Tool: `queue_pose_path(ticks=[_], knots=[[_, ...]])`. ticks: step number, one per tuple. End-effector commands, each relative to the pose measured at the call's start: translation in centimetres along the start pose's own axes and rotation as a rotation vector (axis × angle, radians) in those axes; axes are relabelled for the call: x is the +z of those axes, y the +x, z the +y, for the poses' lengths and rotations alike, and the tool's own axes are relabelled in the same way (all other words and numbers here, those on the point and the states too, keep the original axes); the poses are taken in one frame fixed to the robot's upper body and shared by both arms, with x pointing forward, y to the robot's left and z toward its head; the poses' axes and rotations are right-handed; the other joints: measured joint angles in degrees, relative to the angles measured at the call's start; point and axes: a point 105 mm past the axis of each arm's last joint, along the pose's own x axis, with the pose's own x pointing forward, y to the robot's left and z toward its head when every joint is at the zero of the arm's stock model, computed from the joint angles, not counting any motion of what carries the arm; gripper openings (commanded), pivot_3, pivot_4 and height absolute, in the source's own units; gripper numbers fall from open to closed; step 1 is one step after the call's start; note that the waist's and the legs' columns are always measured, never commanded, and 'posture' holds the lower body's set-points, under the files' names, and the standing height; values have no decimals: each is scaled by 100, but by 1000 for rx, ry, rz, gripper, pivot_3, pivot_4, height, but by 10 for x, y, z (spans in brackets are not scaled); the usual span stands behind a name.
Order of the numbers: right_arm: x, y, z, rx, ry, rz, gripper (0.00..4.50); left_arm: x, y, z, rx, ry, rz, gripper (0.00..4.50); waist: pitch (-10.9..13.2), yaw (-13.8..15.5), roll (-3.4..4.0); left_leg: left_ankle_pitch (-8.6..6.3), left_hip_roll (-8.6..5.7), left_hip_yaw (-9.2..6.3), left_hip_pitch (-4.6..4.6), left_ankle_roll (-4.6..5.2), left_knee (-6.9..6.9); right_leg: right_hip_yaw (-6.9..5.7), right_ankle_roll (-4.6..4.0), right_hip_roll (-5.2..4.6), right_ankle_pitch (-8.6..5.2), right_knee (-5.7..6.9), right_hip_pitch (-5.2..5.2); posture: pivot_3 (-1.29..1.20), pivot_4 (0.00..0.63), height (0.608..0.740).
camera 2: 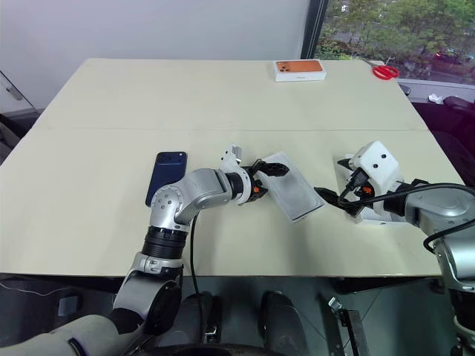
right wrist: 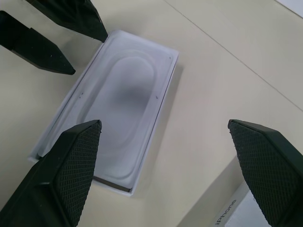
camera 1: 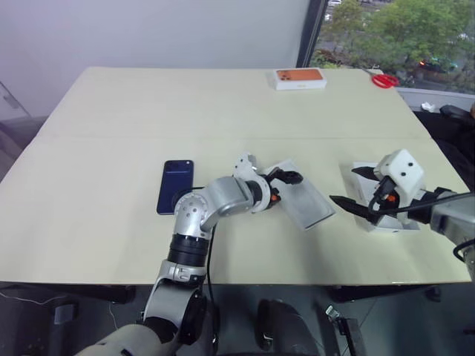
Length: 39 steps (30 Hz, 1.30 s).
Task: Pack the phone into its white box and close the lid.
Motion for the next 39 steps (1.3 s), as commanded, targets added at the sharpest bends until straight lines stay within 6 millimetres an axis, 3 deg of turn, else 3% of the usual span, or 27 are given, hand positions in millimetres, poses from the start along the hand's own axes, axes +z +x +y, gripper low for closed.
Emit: queue_pose_path(ticks=[1,4,8,9,13,18,21,26,31,34,39], knots=[[12,-7,-5,-23,-38,-26,4500,8,-24,-22,-124,75,-18,4419,1,-11,-1,0,0,-1,0,0,0,0,0,0,0,0,0,0,150,740],[15,-3,-2,-8,-27,-39,4500,22,-48,-20,-154,159,-72,4419,0,-23,1,0,5,0,4,-1,-2,4,0,3,0,4,0,0,150,740],[16,8,4,7,-13,-43,4500,56,-87,-9,-132,449,-244,4419,-1,-29,5,7,6,-1,10,-12,-4,0,-1,10,-1,18,-2,0,150,740],[15,12,6,20,6,-39,4245,68,-99,-3,-114,525,-301,4451,-1,-35,5,8,3,1,10,-14,-4,-1,-3,12,-1,18,-3,0,150,740],[15,24,12,55,20,-14,2685,94,-129,22,55,973,-406,4460,-1,-38,14,9,0,6,9,-16,-11,0,-5,14,-3,7,-3,0,150,740],[13,50,17,66,50,48,16,73,-151,42,-44,1394,-277,4460,1,-31,17,6,9,14,-1,-14,-20,2,-15,2,1,-25,-7,0,150,740],[13,61,12,19,41,66,16,62,-157,44,-126,1443,-235,4460,2,7,18,3,9,13,-26,-10,-15,1,-20,-13,4,-38,-20,0,150,740],[20,96,22,48,29,102,16,47,-163,62,-182,1517,-108,4460,3,-91,19,3,4,15,-79,-6,-8,-2,-20,-35,9,-33,-72,0,150,740],[19,120,16,6,77,163,16,42,-164,55,-268,1496,-132,4460,4,-152,21,3,10,7,-86,-5,-8,-8,-4,-8,18,-21,-81,0,150,740],[11,125,14,-8,107,220,16,37,-165,53,-295,1487,-125,4460,4,-160,21,3,10,7,-86,-4,-6,-10,4,-5,22,-19,-80,0,150,740],[2,115,20,34,145,290,16,33,-164,56,-282,1490,-117,4460,3,-166,20,2,10,7,-82,-1,-5,-11,11,-4,26,-11,-79,0,150,740]])
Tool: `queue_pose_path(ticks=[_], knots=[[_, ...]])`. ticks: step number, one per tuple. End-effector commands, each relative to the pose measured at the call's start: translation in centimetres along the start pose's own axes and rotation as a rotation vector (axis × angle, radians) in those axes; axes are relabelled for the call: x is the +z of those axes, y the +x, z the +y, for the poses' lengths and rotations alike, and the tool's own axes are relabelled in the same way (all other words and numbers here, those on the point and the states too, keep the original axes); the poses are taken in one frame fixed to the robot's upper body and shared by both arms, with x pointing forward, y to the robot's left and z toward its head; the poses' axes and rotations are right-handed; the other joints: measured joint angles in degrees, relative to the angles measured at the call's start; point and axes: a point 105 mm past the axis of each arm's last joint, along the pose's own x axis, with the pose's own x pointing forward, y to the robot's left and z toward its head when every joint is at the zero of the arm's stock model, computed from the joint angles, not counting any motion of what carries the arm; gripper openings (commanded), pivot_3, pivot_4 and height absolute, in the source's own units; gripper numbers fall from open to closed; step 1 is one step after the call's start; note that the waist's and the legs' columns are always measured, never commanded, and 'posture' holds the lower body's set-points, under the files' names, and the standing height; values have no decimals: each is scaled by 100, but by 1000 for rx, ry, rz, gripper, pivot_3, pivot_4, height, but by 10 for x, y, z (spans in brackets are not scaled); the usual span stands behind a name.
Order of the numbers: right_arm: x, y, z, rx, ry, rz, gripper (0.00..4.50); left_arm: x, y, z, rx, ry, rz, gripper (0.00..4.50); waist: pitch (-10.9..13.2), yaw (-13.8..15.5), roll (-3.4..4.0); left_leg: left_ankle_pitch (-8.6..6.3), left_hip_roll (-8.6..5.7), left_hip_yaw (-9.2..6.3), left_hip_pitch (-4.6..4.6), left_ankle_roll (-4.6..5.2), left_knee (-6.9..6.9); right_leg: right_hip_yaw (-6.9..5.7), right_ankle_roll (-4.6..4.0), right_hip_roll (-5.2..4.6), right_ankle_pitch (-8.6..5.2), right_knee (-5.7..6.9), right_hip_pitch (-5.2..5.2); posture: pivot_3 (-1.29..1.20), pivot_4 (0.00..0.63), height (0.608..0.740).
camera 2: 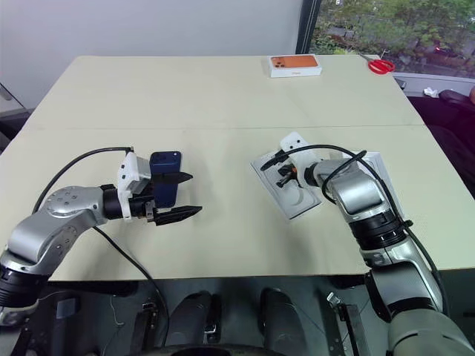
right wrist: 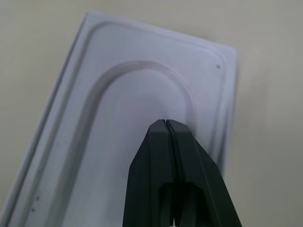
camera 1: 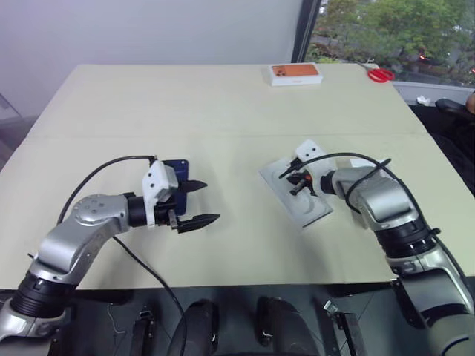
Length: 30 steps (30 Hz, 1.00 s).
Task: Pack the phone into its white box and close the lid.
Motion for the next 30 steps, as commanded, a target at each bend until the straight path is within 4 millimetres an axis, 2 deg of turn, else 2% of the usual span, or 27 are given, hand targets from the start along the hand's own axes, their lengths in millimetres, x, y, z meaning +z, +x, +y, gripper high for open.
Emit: queue_pose_path(ticks=[1,11,16,21,23,27,30], knots=[[-6,-10,2,24,7,46,16,7,-2,-3,7,36,-15,4460,0,3,0,0,0,0,1,0,0,0,0,0,0,3,0,0,150,740],[-41,-47,30,143,-53,176,16,1,-1,-7,6,18,0,4460,-1,-13,-1,0,7,-2,13,0,3,0,1,7,-1,13,5,0,150,740],[-47,-61,39,191,-96,199,16,0,-1,-7,4,13,2,4460,-1,11,-1,0,9,-4,19,0,5,0,0,10,-2,25,6,0,150,740],[-49,-65,46,230,-127,209,16,0,1,-6,4,12,3,4460,-1,4,-2,0,8,-2,18,0,7,3,2,10,-2,25,6,0,150,740],[-45,-65,46,228,-135,192,16,-1,0,-6,5,13,5,4460,-1,1,-2,0,8,-2,18,0,7,3,2,10,-2,25,6,0,150,740],[-13,-58,33,167,-58,76,16,-3,-2,-5,15,8,14,4460,-1,-39,-3,1,9,-1,21,-1,9,4,1,11,-2,33,4,0,150,740],[4,-51,32,152,-11,24,16,-4,-4,-4,23,4,19,4460,0,-39,-2,2,12,2,24,-3,9,8,2,15,-1,50,-2,0,150,740]])
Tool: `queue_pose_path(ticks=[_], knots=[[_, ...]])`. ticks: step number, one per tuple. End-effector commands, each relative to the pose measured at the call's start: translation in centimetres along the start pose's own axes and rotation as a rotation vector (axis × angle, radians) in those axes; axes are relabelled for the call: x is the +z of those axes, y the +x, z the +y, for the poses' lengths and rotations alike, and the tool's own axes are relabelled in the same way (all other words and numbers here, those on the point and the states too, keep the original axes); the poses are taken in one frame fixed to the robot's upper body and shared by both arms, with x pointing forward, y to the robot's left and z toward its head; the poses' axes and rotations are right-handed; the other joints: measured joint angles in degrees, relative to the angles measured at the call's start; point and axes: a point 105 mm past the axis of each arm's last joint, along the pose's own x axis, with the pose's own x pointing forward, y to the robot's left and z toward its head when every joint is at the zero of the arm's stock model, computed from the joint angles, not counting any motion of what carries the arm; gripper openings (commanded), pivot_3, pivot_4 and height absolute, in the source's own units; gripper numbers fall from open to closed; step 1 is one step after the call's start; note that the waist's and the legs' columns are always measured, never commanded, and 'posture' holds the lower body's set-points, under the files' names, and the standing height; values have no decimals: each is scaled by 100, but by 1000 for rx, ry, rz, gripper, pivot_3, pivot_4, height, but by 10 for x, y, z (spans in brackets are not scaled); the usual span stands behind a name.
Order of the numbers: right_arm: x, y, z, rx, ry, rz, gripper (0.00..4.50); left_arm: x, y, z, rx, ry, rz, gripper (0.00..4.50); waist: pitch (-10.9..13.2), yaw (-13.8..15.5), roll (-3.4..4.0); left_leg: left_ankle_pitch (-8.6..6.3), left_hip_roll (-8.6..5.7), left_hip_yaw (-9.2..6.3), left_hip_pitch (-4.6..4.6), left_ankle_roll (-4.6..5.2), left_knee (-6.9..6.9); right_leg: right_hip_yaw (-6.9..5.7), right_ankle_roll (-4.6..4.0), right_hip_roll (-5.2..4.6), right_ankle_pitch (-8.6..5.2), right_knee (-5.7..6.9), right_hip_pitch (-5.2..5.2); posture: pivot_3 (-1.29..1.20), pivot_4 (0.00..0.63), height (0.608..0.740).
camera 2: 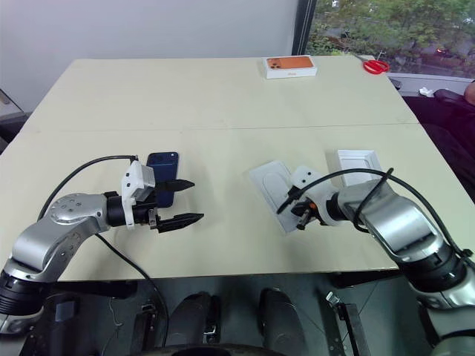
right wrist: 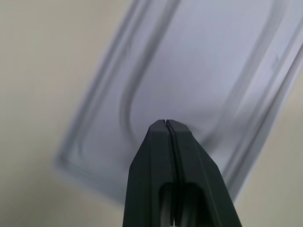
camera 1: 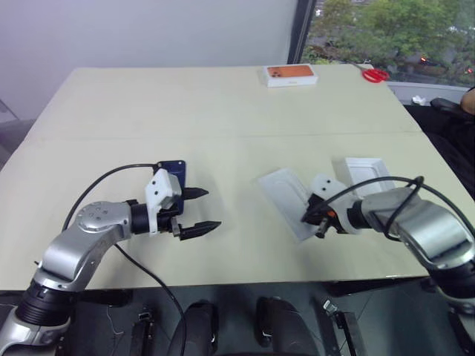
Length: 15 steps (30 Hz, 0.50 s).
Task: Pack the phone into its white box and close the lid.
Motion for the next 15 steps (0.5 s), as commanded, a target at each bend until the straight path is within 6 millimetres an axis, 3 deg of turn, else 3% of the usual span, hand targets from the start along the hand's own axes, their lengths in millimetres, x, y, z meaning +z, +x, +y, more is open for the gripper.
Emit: queue_pose_path(ticks=[1,7,15], knots=[[23,1,-13,-65,45,-79,16,7,-5,2,25,30,-10,4460,0,13,-1,0,0,-3,0,0,0,-2,0,1,0,4,0,0,150,740],[34,29,-27,-161,127,-94,16,7,-9,7,60,25,-13,4460,0,43,0,1,-2,-4,-4,-2,-1,-3,0,-3,1,10,-5,0,150,740],[34,46,-41,-229,183,-97,16,7,-11,5,68,19,-13,4460,-1,4,0,1,-6,2,-1,-2,1,2,1,-6,1,13,-6,0,150,740]])
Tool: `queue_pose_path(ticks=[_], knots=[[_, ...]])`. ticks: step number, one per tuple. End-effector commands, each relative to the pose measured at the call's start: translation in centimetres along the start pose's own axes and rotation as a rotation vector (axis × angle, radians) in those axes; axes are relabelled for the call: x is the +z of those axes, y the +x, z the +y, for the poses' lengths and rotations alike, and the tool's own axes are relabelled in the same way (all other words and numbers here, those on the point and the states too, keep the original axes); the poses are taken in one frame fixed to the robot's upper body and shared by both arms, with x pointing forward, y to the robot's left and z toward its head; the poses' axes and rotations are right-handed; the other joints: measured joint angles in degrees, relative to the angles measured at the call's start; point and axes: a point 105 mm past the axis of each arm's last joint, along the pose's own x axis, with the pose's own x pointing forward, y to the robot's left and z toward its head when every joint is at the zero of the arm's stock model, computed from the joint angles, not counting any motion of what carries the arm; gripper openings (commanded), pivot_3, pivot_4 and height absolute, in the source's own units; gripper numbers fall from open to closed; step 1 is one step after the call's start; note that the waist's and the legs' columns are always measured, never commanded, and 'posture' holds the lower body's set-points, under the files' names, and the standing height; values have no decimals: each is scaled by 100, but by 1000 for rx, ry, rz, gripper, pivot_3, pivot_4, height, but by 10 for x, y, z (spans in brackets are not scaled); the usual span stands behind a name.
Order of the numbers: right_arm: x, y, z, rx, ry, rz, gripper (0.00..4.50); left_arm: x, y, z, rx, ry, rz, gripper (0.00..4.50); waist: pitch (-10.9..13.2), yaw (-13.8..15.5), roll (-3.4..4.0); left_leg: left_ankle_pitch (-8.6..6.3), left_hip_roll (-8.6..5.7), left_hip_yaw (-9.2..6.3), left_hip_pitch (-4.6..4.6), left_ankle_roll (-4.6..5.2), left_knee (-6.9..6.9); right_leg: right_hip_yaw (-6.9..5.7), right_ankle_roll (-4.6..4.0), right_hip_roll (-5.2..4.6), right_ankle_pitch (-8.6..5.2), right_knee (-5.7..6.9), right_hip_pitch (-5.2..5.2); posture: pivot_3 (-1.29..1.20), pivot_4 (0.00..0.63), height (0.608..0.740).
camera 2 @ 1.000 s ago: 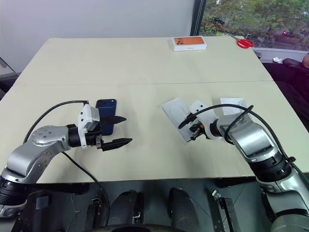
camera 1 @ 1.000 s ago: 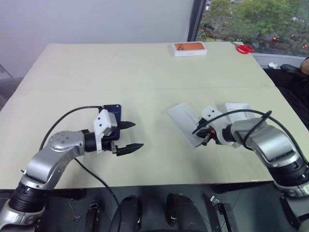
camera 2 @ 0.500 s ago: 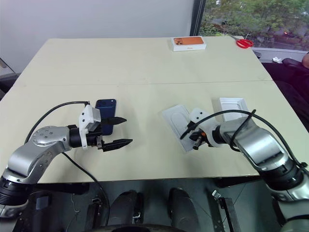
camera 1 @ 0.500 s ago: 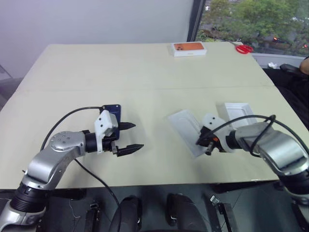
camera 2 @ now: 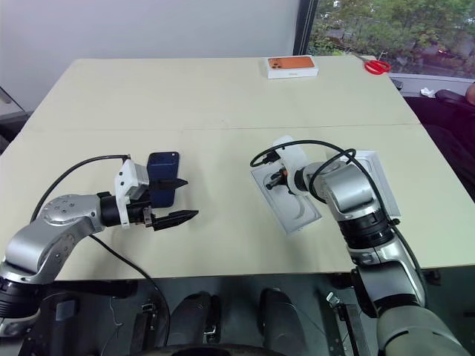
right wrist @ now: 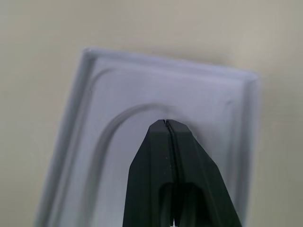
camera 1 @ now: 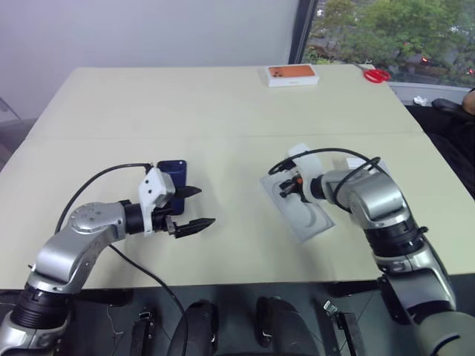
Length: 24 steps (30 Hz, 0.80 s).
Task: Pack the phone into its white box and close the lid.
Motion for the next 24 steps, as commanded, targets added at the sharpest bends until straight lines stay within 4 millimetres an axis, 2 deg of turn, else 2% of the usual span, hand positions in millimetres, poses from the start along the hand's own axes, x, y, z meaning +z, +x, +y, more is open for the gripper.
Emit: queue_pose_path(ticks=[1,7,12,16,18,21,24], knots=[[8,0,-8,-42,8,-29,16,11,-3,-1,12,37,-25,4460,0,-7,0,0,1,-1,0,0,0,-1,0,2,0,1,0,0,150,740],[1,0,-4,-26,34,-1,16,9,-4,0,18,30,-21,4460,-1,-52,1,0,3,-2,6,0,0,-1,0,3,0,5,3,0,150,740],[5,-13,-6,-42,45,-19,16,8,-4,1,26,27,-19,4460,-1,-80,1,0,3,-3,4,0,0,-1,1,1,0,5,3,0,150,740],[34,-47,-3,-5,17,-190,16,10,-10,12,93,5,-39,4460,2,-88,5,0,2,-2,0,0,-1,-1,1,-1,0,5,-2,0,150,740],[43,-59,0,14,-24,-261,16,11,-15,18,125,-25,-47,4460,2,-89,5,0,2,-3,-3,0,-1,-2,2,0,1,5,-6,0,150,740],[50,-68,18,51,-143,-347,16,17,-36,49,296,-162,-119,4460,0,-98,1,0,4,-7,0,0,-2,-4,2,2,0,6,-3,0,150,740],[48,-61,38,108,-193,-356,3,11,-53,78,470,-246,-103,4480,0,-110,1,0,9,-8,3,0,-1,-4,3,9,1,9,-3,0,150,740]])
